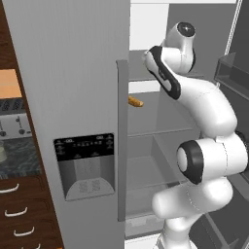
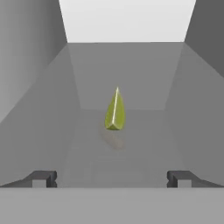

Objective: Grab a lemon wedge from the fridge and one ice cube from the ice bowl, and put them in the glass of lemonade.

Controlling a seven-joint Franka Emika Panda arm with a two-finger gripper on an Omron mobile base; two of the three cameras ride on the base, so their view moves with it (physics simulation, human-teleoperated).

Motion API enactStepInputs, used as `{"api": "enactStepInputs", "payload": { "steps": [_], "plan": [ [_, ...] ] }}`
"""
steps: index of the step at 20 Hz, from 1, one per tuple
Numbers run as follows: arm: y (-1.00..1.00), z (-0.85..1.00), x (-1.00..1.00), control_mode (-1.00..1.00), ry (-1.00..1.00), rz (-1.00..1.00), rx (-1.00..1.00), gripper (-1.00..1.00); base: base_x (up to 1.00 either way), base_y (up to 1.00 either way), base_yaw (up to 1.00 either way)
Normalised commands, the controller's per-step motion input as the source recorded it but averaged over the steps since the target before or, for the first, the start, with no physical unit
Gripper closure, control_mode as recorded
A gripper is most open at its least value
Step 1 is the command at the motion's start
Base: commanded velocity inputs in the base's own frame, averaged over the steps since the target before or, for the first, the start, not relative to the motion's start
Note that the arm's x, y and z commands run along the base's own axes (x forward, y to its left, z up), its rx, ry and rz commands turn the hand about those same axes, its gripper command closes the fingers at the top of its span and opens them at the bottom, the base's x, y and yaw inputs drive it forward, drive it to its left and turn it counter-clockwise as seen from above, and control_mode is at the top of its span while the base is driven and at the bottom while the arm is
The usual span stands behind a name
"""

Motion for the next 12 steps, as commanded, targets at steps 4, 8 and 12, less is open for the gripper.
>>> {"api": "enactStepInputs", "payload": {
  "steps": [4, 8, 12],
  "plan": [
    [0.0, -0.13, 0.57, -1.0, 0.0, 0.0, 0.0, -1.0, 0.0, 0.0, 0.0],
    [0.0, -0.35, 0.91, -1.0, 0.0, 0.0, 0.0, -1.0, 0.0, 0.0, 0.0],
    [-0.01, 0.0, 0.62, -1.0, 0.0, 0.0, 0.0, -1.0, 0.0, 0.0, 0.0]
  ]
}}
